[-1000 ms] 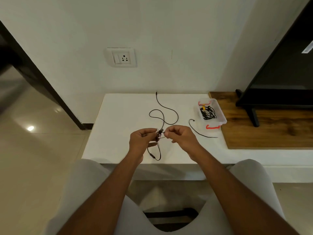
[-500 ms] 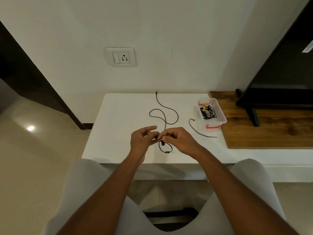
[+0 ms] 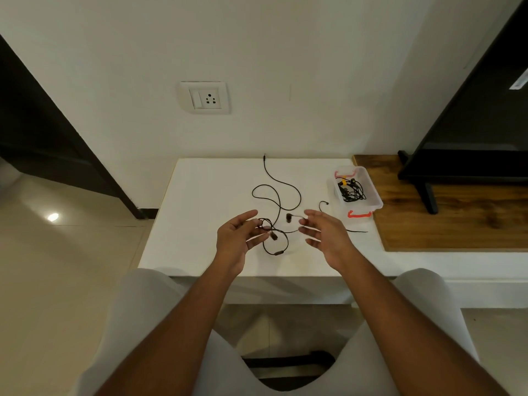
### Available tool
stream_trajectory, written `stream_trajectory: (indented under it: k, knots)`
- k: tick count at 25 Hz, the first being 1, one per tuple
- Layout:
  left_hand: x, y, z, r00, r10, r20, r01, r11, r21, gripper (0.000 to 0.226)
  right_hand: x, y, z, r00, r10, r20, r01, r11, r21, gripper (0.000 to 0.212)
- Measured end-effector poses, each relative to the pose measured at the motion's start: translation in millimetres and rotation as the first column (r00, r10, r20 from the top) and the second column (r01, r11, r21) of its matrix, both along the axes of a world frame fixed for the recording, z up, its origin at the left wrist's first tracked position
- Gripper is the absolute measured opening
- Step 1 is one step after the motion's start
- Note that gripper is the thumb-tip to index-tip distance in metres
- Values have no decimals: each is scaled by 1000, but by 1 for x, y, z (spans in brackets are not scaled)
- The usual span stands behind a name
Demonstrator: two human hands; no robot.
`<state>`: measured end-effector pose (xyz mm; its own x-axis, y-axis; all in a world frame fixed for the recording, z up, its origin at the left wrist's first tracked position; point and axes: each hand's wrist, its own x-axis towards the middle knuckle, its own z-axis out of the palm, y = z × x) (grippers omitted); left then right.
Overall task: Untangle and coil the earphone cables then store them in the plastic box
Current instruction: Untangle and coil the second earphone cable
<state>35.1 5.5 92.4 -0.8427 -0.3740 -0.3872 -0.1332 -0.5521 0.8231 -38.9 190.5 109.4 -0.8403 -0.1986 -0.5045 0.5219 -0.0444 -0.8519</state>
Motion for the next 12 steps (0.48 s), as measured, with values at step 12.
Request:
stream_trajectory:
  k: [12]
  knots:
    - [-1,6,8,991,-118,-56,73,859,-507,17,16,-19,-7,753,553,-356,-374,805,460,25]
